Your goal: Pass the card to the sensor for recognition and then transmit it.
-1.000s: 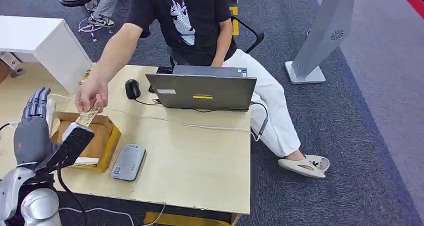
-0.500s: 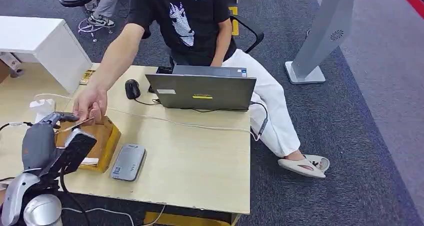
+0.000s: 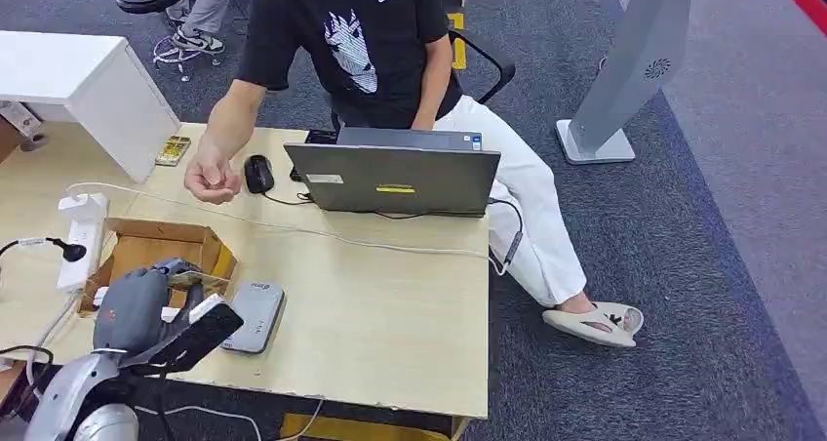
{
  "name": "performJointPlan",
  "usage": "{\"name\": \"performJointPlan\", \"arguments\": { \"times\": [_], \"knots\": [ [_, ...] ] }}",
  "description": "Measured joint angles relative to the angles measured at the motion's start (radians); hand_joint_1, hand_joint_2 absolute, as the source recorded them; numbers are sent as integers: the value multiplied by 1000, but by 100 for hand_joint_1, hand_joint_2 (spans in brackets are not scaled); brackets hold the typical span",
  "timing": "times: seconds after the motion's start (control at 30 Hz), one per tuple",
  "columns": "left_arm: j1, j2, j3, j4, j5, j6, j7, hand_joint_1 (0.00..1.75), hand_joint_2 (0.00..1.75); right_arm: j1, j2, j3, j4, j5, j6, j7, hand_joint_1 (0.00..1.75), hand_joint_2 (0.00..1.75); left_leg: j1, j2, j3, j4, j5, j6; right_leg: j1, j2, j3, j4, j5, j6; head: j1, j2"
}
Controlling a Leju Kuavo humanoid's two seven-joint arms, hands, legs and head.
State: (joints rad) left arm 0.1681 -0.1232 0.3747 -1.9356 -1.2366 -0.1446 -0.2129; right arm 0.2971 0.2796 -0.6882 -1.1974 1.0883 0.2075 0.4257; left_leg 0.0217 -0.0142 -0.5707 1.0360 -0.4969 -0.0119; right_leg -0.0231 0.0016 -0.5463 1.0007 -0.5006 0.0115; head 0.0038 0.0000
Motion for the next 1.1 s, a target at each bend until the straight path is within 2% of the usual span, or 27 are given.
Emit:
{"name": "performJointPlan", "arguments": {
  "times": [0.3,0.43,0.57,0.8,1.1],
  "knots": [
    [57,68,-71,45,-109,36,15,175,175,-2,0,-31,7,12,13,-25,0,175,0,0,0,0,0,0,0,0,0,0,0,0,0,0],
    [66,120,-115,83,-275,129,52,175,175,-3,0,-35,11,-2,13,-29,0,175,0,0,0,0,0,0,0,0,0,0,0,0,0,0],
    [68,168,-151,155,-321,176,102,175,175,-4,0,-34,17,-9,11,-28,0,175,0,0,0,0,0,0,0,0,0,0,0,0,0,0],
    [36,172,-153,232,-331,169,126,175,175,-6,0,-34,24,-8,16,-28,0,175,0,0,0,0,0,0,0,0,1,0,0,0,0,0],
    [14,172,-155,262,-332,174,135,175,175,-7,0,-34,30,-8,18,-28,0,175,0,0,0,0,0,0,0,0,0,0,0,0,0,0]
  ]
}}
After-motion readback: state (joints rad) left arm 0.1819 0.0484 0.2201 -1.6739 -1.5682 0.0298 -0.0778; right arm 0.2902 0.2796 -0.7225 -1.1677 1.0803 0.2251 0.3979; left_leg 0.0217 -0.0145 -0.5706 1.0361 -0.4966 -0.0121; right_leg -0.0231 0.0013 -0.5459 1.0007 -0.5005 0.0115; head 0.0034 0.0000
